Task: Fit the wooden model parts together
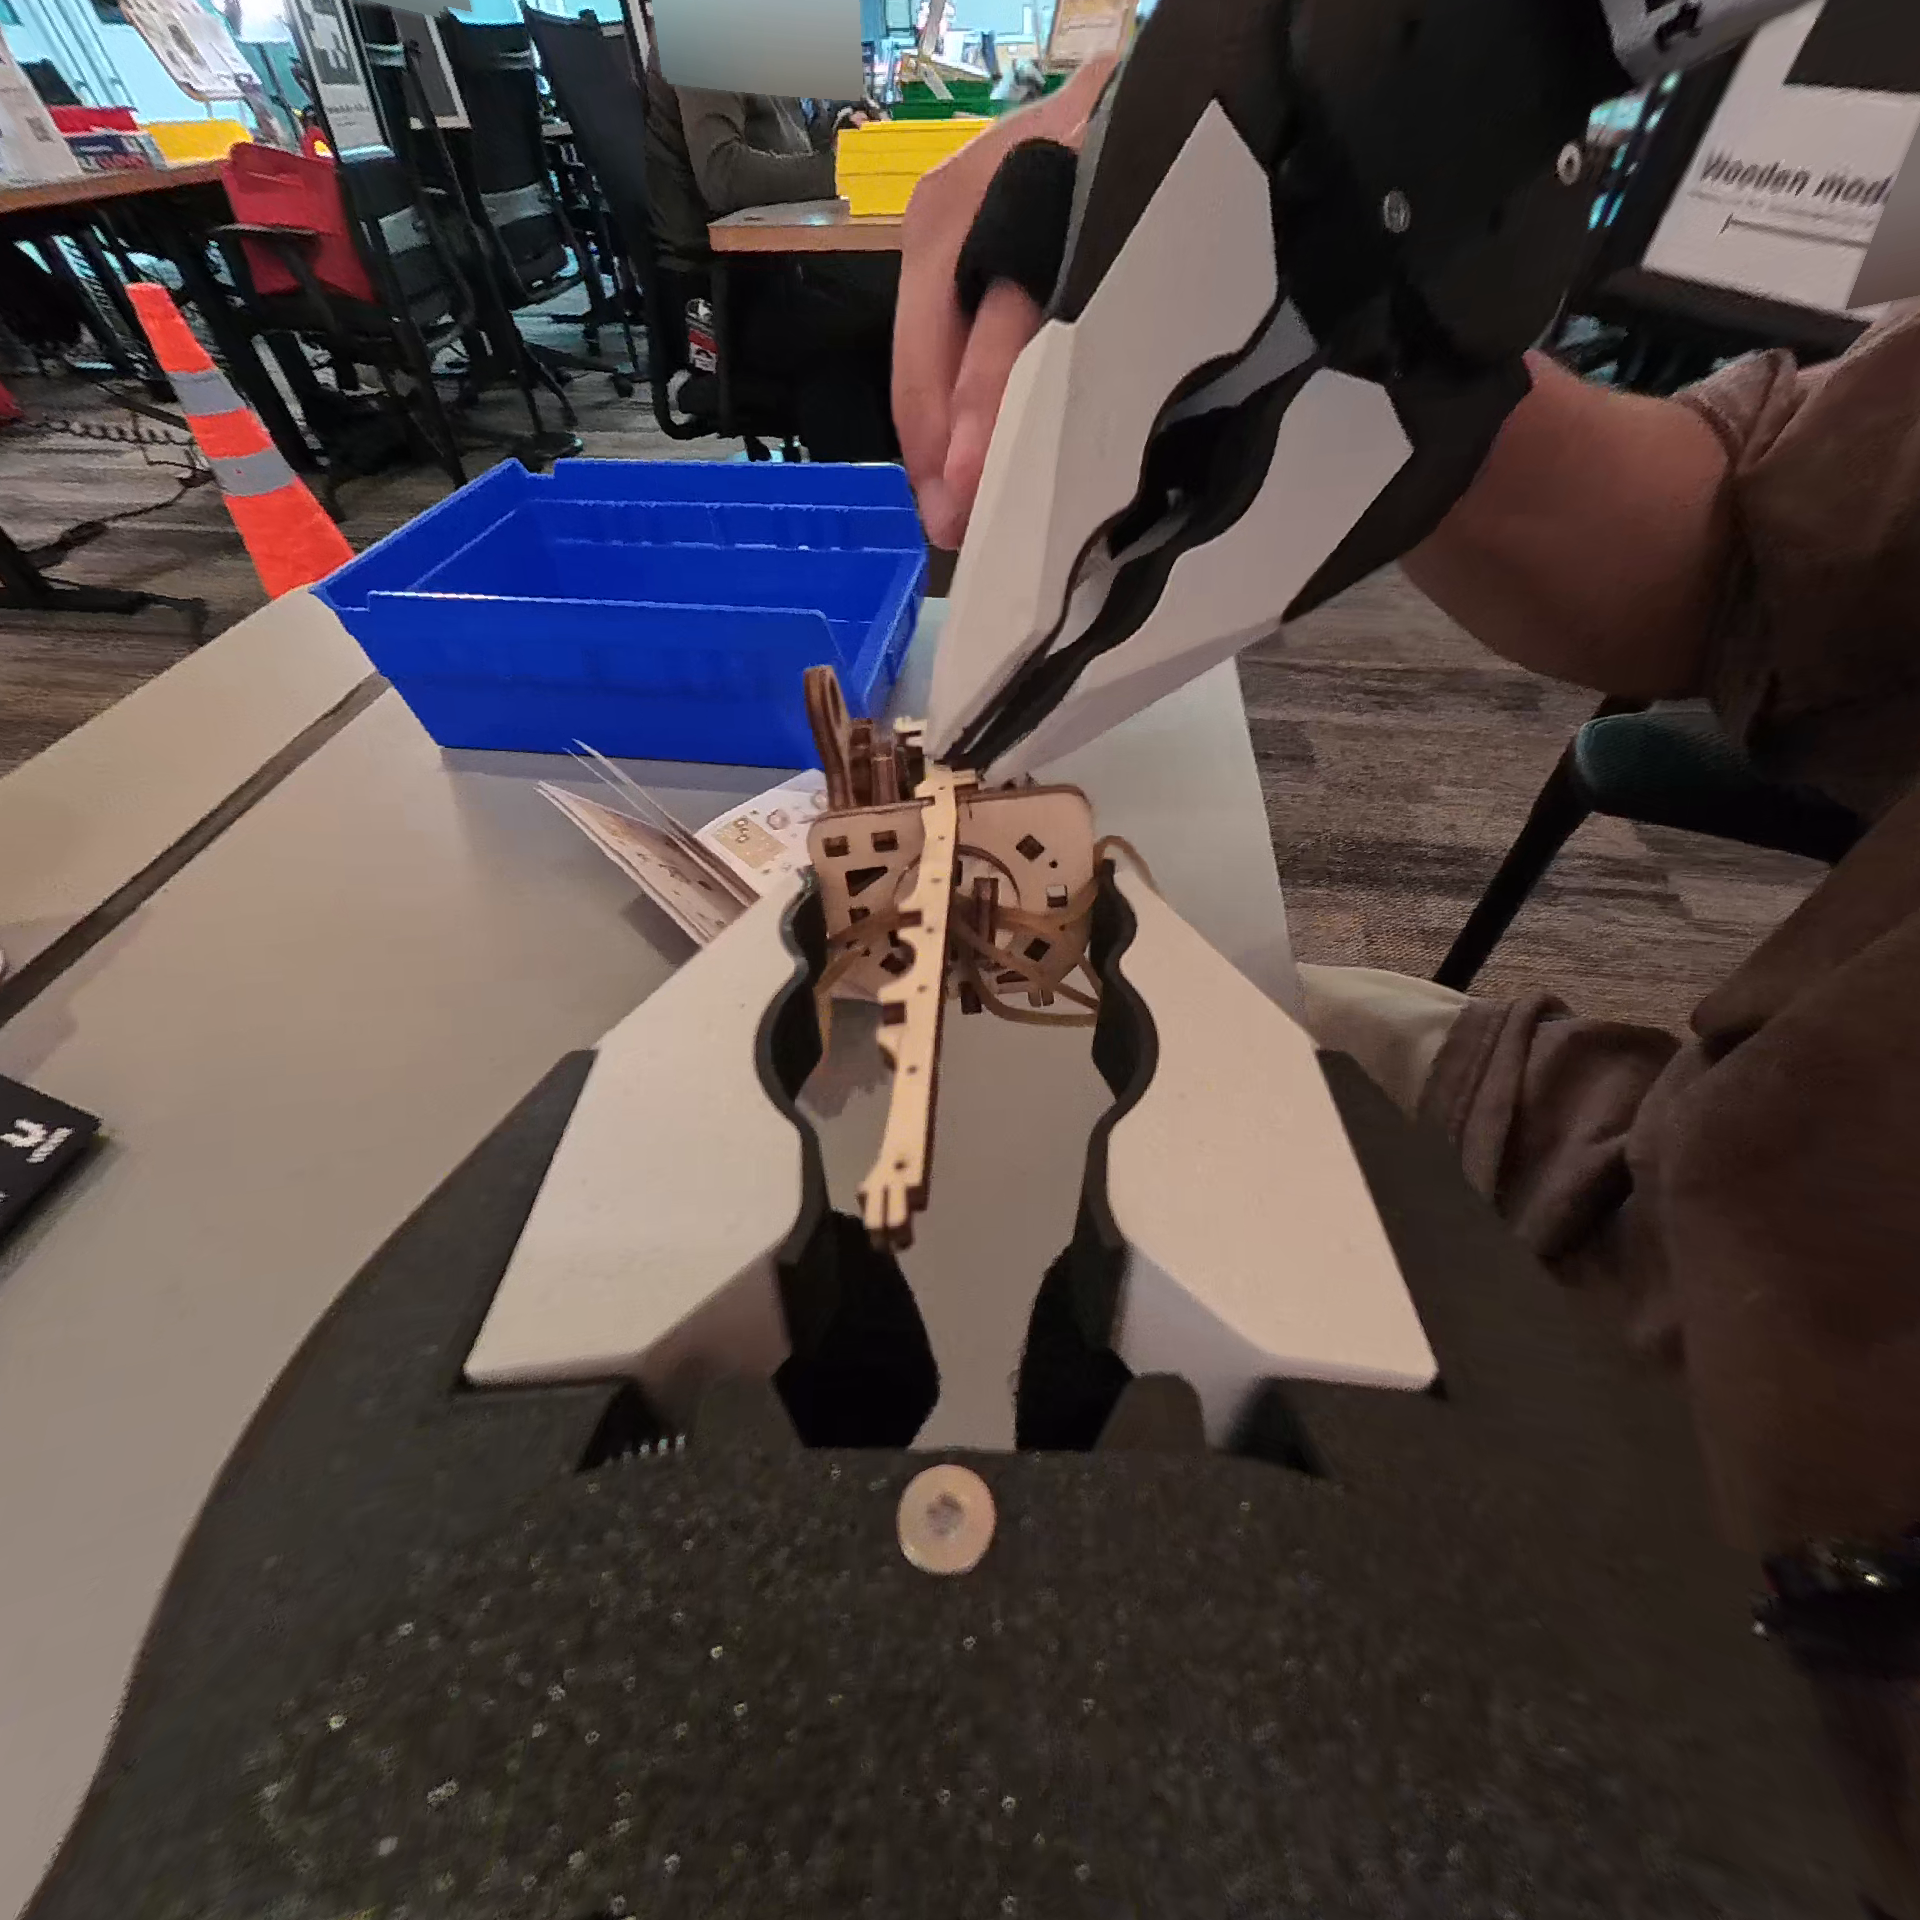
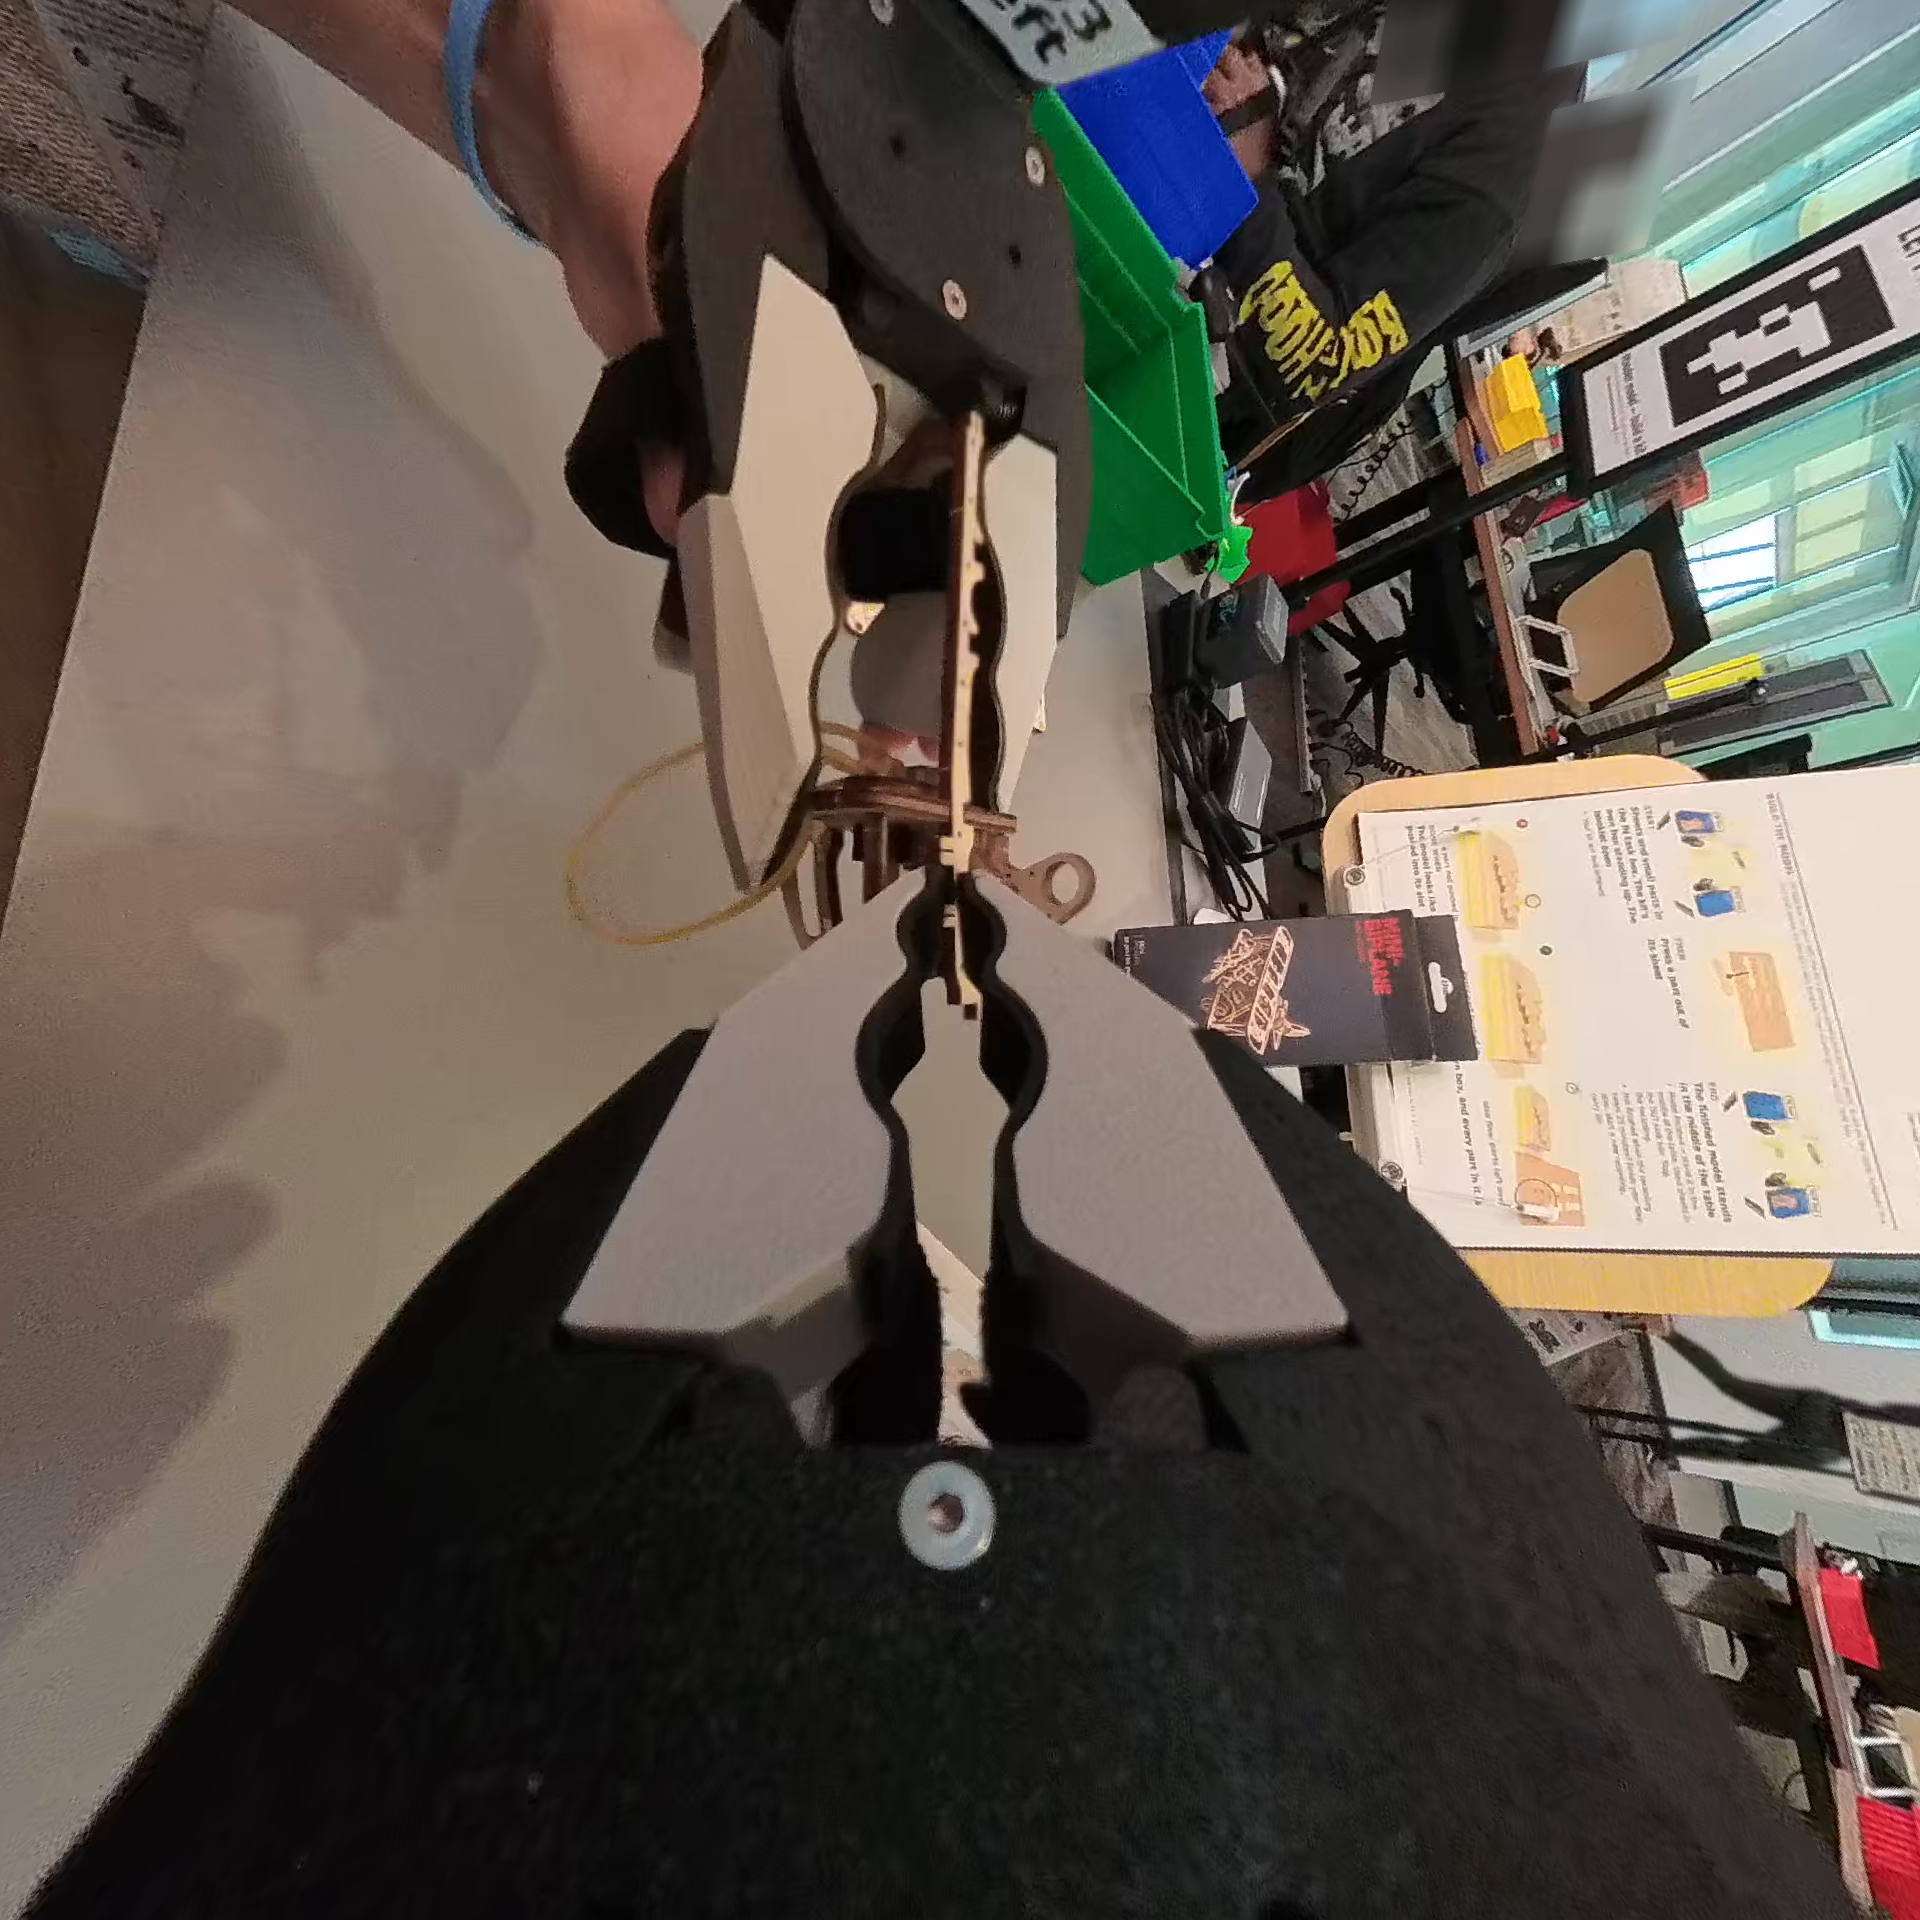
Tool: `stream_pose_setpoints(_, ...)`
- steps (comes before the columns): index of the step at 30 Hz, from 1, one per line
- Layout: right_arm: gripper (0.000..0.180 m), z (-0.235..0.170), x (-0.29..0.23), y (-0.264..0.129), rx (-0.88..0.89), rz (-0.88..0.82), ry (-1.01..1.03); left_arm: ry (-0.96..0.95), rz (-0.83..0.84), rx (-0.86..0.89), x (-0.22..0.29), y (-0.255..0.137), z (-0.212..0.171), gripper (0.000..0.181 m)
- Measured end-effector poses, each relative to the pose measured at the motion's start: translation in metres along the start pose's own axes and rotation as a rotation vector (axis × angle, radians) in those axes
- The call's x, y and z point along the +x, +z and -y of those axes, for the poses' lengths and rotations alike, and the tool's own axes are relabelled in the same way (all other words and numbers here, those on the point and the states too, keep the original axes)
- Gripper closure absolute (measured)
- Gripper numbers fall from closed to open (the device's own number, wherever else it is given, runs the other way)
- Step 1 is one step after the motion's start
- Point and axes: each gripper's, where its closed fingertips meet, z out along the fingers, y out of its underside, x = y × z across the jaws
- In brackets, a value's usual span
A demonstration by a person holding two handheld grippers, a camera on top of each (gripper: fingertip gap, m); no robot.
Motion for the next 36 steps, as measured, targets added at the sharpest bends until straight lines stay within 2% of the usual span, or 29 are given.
stream_pose_setpoints(4, 0.180, 0.000, 0.001, 0.001, 0.011, 0.001, -0.006, 0.099, 0.058, -0.038, -0.004, -0.002, -0.004, 0.132)
stream_pose_setpoints(9, 0.180, 0.005, 0.002, -0.002, 0.060, 0.033, 0.047, 0.109, 0.055, -0.037, -0.002, -0.003, -0.006, 0.132)
stream_pose_setpoints(12, 0.169, 0.008, -0.001, -0.002, 0.059, 0.033, 0.032, 0.073, 0.030, -0.027, -0.001, -0.003, -0.005, 0.132)
stream_pose_setpoints(15, 0.167, 0.009, -0.006, 0.000, 0.050, 0.097, 0.077, 0.064, 0.004, -0.018, 0.002, -0.004, -0.004, 0.132)
stream_pose_setpoints(18, 0.164, 0.005, -0.013, 0.001, 0.036, 0.177, 0.112, 0.172, 0.023, -0.045, 0.006, -0.002, -0.007, 0.132)
stream_pose_setpoints(25, 0.170, 0.009, -0.019, 0.002, 0.003, 0.189, 0.007, 0.211, 0.016, -0.058, 0.011, -0.001, -0.008, 0.132)
stream_pose_setpoints(36, 0.171, 0.010, -0.023, 0.002, 0.016, 0.255, 0.029, 0.279, 0.037, -0.075, 0.012, -0.002, -0.011, 0.132)
